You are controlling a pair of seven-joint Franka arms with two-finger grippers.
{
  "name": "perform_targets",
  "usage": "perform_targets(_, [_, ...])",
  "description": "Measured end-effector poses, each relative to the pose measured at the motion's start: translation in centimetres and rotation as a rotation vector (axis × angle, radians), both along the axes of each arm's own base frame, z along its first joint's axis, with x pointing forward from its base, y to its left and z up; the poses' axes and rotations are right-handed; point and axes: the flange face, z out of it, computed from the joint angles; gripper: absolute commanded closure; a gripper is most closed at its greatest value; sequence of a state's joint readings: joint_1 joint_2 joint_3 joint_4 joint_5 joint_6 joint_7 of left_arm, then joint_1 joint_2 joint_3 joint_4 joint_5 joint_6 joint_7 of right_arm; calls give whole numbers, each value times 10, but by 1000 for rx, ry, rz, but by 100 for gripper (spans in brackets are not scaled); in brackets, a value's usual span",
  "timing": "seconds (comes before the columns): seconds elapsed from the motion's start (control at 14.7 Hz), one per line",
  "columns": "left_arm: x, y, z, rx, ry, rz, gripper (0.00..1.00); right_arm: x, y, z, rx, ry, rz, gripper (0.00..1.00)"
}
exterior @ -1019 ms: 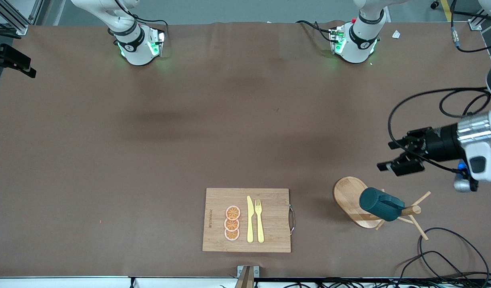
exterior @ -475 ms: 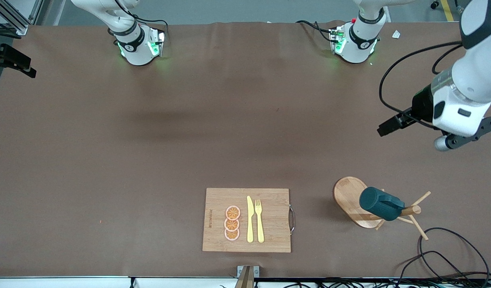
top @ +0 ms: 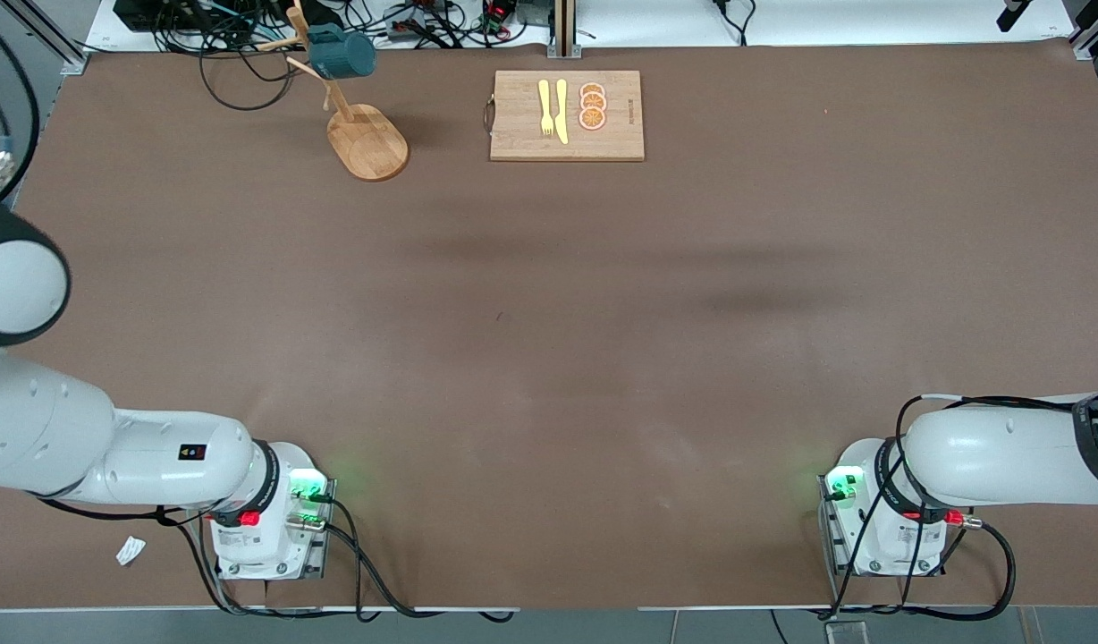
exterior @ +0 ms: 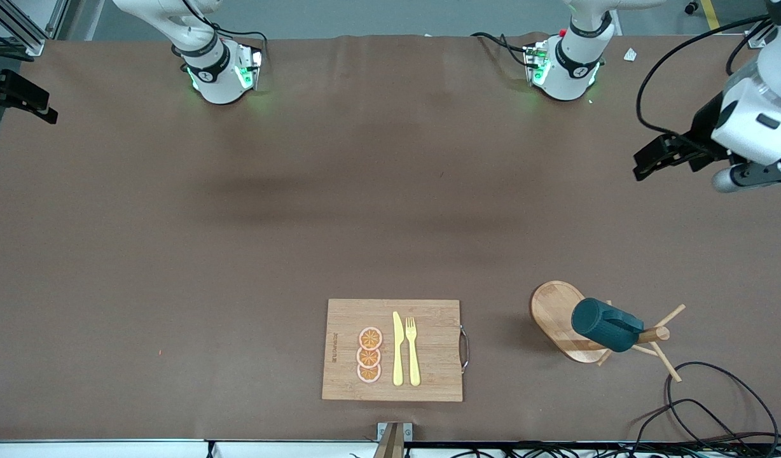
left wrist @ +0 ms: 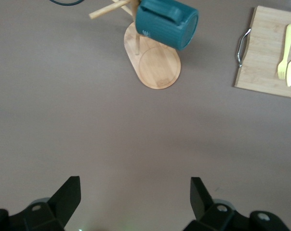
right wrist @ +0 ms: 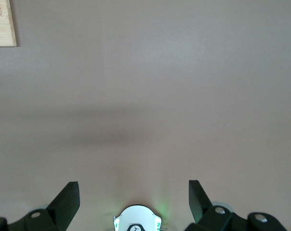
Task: Pass cup and hang on rack
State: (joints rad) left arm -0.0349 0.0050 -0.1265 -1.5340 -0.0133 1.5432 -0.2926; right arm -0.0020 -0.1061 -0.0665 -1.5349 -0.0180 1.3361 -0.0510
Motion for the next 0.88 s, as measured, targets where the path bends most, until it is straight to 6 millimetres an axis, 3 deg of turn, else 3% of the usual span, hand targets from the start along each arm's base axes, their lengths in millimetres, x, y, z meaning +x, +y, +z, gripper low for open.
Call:
perform_targets(0.34, [-35, 6, -4, 14, -25, -92, 0, 0, 0, 0, 0, 0, 0, 0])
perform_targets(0.68, [-36, 23, 0, 12, -31, -112, 0, 0, 0, 0, 0, 0, 0, 0])
perform_targets(0.88, [-36, 23, 3, 12, -30, -113, 0, 0, 0, 0, 0, -1, 0, 0])
